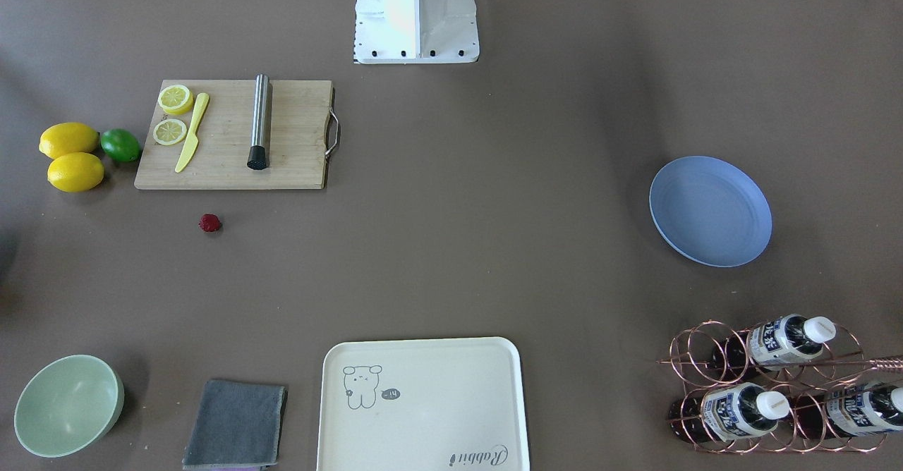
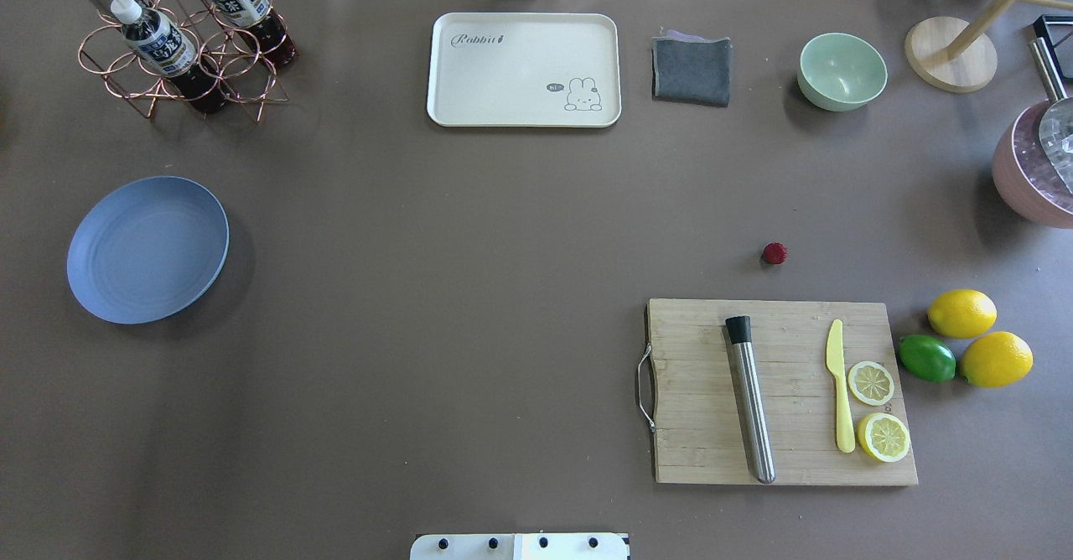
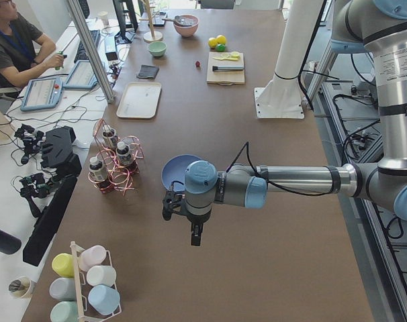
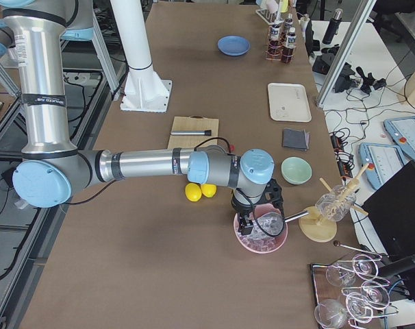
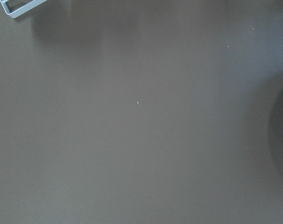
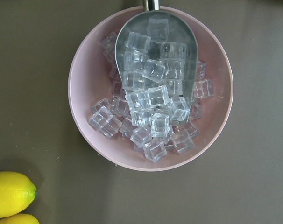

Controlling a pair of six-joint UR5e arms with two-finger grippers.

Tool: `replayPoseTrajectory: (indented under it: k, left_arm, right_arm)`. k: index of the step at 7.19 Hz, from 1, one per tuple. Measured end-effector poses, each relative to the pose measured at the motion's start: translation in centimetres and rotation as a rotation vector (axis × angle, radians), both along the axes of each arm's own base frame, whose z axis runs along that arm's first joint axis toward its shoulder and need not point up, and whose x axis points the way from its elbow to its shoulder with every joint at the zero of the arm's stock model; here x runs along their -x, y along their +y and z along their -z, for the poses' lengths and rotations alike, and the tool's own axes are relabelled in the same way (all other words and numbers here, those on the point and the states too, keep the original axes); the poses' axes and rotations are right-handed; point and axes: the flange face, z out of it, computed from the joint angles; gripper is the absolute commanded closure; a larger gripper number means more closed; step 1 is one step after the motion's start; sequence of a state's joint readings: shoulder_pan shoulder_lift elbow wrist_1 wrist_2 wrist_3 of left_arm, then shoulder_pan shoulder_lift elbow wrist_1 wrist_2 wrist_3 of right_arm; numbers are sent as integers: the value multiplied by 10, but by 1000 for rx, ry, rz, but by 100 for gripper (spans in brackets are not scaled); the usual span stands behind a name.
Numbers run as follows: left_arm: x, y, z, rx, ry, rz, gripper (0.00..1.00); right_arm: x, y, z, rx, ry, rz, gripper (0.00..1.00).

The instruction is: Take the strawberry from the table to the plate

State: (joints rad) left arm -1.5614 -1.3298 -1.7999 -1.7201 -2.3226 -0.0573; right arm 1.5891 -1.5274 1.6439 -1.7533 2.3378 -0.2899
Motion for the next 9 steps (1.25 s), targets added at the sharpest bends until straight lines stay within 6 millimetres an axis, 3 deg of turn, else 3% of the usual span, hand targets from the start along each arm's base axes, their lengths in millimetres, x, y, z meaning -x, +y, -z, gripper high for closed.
replayPoseTrajectory:
  k: [1, 9]
  left_arm:
    - [1, 0, 5, -8, -4, 4, 2]
    - [0, 1, -11, 18, -28, 2, 2]
  right_arm:
    - [0, 1, 0, 1, 0, 0, 0]
    - [-1, 4, -4, 10, 0, -4, 0]
